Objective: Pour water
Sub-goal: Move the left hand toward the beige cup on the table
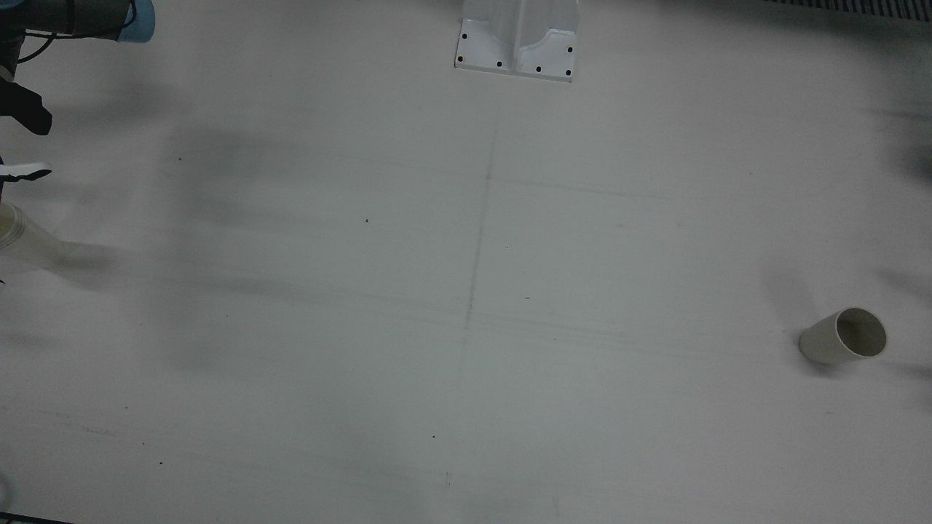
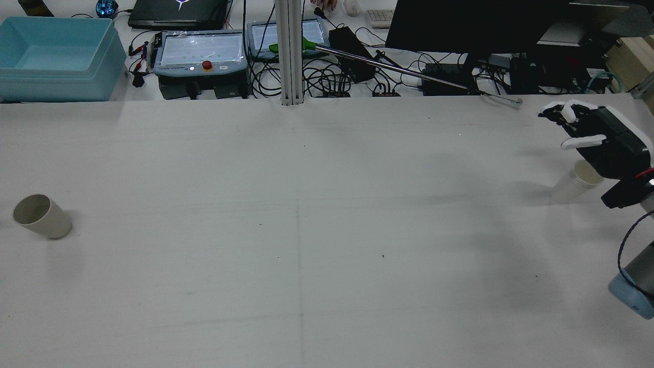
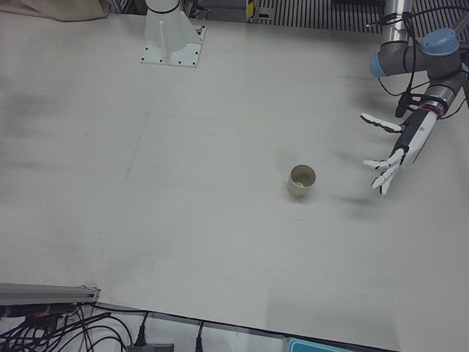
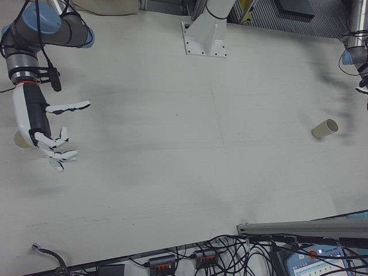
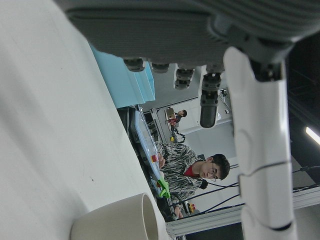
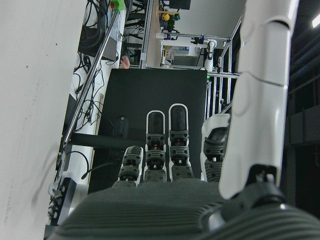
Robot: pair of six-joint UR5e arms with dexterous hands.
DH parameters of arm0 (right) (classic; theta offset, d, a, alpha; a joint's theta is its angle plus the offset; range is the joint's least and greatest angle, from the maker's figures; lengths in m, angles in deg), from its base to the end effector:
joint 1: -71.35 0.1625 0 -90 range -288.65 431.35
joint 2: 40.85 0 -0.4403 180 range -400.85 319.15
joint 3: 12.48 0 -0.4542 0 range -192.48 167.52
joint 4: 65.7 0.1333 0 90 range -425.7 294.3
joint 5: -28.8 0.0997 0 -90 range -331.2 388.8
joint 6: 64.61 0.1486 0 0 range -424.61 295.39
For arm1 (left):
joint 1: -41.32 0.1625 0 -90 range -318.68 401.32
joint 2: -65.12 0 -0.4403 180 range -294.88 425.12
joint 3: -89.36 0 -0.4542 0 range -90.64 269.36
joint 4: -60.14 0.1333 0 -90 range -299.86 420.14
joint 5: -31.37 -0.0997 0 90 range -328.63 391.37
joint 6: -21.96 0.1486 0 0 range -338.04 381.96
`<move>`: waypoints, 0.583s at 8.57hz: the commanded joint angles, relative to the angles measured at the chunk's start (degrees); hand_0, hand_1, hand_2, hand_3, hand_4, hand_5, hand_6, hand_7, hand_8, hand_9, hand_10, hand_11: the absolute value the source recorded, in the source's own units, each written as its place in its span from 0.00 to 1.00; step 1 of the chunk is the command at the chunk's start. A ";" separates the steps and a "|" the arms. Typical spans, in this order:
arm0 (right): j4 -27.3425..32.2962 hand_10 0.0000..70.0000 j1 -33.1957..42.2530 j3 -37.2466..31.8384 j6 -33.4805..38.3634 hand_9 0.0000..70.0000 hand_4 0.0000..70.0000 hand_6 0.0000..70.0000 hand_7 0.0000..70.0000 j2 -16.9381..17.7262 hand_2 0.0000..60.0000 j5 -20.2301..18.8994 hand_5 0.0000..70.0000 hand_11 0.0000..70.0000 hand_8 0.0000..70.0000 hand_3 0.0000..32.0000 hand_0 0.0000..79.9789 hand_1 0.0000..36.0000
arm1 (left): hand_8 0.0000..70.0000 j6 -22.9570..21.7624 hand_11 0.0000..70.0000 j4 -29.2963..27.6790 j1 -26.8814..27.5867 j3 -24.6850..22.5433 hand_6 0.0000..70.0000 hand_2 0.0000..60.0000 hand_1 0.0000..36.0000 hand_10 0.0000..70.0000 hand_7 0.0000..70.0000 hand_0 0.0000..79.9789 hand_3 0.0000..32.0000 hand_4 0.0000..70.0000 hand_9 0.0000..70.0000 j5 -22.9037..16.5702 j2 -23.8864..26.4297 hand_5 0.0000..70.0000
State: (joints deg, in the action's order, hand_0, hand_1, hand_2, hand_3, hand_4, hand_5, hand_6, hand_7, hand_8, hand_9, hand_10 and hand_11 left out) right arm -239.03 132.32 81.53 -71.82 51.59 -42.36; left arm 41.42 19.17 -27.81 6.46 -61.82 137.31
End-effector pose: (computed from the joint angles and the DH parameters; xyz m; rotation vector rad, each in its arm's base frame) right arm -0.1272 -0.6028 0.6685 -0.1074 -2.2470 1.9468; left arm 0.0426 -0.4626 0.8278 -0.0732 2.1987 -1.5330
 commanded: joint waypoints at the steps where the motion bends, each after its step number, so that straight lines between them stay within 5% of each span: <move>1: 5.23 0.15 7.71 0.21 1.84 0.47 0.38 0.41 0.57 9.61 0.00 -1.96 0.94 0.24 0.36 0.00 0.79 0.47 | 0.03 0.58 0.06 0.18 0.83 -0.15 0.10 0.00 0.49 0.01 0.15 0.83 0.00 0.27 0.02 0.37 0.14 0.49; 3: 8.62 0.25 8.89 -1.54 1.75 0.59 0.40 0.47 0.64 12.14 0.02 -1.80 0.94 0.40 0.45 0.00 0.79 0.48 | 0.04 0.93 0.07 0.36 1.01 -0.33 0.11 0.00 0.47 0.02 0.17 0.82 0.00 0.28 0.04 0.90 0.49 0.50; 4: 8.53 0.43 8.81 -1.46 1.67 0.88 0.61 0.73 0.85 11.97 0.13 -1.88 1.00 0.64 0.69 0.00 0.80 0.46 | 0.04 2.50 0.07 0.71 1.18 -0.24 0.11 0.00 0.47 0.02 0.17 0.82 0.00 0.27 0.04 0.90 1.54 0.50; 5: 8.44 0.69 8.63 -1.37 1.58 1.00 0.77 0.99 1.00 11.53 0.17 -1.97 1.00 0.99 0.95 0.00 0.78 0.37 | 0.04 2.95 0.07 2.45 3.19 -0.24 0.11 0.00 0.50 0.02 0.17 0.87 0.00 0.25 0.04 1.34 3.38 0.49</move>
State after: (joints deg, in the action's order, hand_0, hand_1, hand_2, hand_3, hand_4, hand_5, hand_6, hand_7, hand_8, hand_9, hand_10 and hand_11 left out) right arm -231.23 140.65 80.33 -70.11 62.86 -44.10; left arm 42.78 19.58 -26.80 6.19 -61.06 138.05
